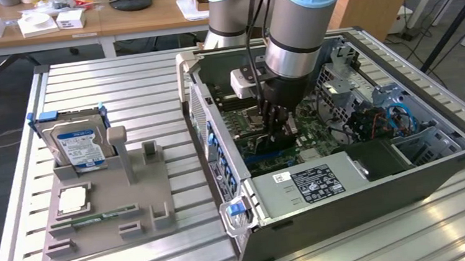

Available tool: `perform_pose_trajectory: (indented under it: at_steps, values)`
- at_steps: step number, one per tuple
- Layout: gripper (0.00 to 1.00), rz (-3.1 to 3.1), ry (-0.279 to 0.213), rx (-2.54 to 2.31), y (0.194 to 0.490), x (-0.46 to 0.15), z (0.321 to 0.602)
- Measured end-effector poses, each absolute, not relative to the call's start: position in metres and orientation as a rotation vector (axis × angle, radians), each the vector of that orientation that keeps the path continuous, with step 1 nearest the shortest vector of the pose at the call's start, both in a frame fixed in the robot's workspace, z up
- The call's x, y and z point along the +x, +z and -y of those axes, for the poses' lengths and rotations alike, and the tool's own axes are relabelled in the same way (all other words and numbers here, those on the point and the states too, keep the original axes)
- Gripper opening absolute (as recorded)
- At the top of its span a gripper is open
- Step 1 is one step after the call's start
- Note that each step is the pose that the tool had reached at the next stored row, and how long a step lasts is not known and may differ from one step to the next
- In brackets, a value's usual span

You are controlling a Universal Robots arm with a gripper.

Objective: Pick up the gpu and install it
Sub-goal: 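Insert the gpu into the slot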

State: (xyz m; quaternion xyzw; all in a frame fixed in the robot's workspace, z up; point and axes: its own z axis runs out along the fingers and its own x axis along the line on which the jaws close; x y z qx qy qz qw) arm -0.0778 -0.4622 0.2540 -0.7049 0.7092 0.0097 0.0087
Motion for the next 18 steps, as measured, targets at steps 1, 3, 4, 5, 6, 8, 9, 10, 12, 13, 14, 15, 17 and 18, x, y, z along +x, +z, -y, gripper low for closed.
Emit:
perform_pose_trajectory:
  at_steps: [1, 3, 4, 5, 6, 8, 9, 10, 12, 13, 14, 15, 17, 18]
  values:
    - [0.26, -2.216, 0.03, -2.202, 0.2537, -0.0778, 0.4622]
    - [0.26, -2.216, 0.03, -2.202, 0.2536, -0.0778, 0.4622]
    - [0.26, -2.216, 0.03, -2.202, 0.2536, -0.0778, 0.4622]
    - [0.26, -2.216, 0.03, -2.202, 0.2536, -0.0778, 0.4622]
    - [0.26, -2.216, 0.03, -2.203, 0.2535, -0.0778, 0.4623]
    - [0.26, -2.216, 0.03, -2.202, 0.2531, -0.0778, 0.4622]
    - [0.26, -2.216, 0.03, -2.202, 0.2528, -0.0778, 0.4622]
    - [0.26, -2.216, 0.03, -2.202, 0.2528, -0.0779, 0.4622]
    - [0.26, -2.216, 0.03, -2.202, 0.2527, -0.0779, 0.4622]
    - [0.26, -2.216, 0.03, -2.202, 0.2527, -0.0779, 0.4622]
    - [0.26, -2.216, 0.03, -2.202, 0.2526, -0.0779, 0.4622]
    - [0.26, -2.216, 0.03, -2.202, 0.2526, -0.0779, 0.4622]
    - [0.26, -2.216, 0.03, -2.202, 0.2526, -0.0779, 0.4622]
    - [0.26, -2.216, 0.03, -2.202, 0.2526, -0.0779, 0.4622]
